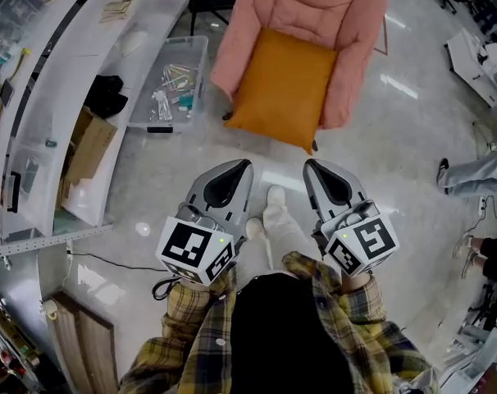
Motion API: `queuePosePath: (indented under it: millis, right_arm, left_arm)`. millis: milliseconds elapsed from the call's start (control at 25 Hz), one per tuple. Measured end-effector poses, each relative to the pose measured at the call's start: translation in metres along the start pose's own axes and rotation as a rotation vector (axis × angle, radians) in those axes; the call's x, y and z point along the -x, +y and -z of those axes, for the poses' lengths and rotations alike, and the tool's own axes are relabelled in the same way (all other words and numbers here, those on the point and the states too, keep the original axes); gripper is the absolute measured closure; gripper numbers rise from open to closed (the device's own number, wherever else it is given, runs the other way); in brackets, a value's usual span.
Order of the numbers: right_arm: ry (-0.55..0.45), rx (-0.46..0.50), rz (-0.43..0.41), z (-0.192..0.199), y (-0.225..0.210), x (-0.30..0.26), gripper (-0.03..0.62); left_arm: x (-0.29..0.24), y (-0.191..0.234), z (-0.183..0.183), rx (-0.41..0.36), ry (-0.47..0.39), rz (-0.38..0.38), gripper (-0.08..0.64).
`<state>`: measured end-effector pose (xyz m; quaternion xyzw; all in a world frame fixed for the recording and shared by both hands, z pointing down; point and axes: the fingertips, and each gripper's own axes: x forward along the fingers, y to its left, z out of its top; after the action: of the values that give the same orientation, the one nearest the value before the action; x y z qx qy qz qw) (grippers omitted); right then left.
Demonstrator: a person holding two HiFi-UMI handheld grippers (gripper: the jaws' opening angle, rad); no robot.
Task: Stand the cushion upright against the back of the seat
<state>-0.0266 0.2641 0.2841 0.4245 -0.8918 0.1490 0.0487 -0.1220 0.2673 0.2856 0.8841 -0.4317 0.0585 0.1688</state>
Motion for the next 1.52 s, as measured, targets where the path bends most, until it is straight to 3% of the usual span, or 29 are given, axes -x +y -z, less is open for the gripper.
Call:
queuePosePath:
  millis: [400,800,1120,1520]
  right_arm:
    - [-0.018,0.009,0.001,-0.036,-0.058,-0.047,0.574]
    - [-0.055,0.039,-0.004,-0.067,-0.117,-0.057,0.574]
    - [-0.072,0.049,-0.001,-0.076,-0.134,-0.058,0.574]
    - [-0.07,0.008,0.082,-0.077,-0.143,-0.095,0.574]
  left_arm:
    - [-0.067,0.031,-0.037,-0.015,-0.016,0.001,0.555]
    - [-0.13,0.029,-0.071,-0.059,-0.051,-0.005,0.555]
    - [-0.152,0.024,-0.079,-0.073,-0.049,0.005,0.555]
    - [-0.174,0.064,-0.084,-0.072,-0.013,0.087,0.555]
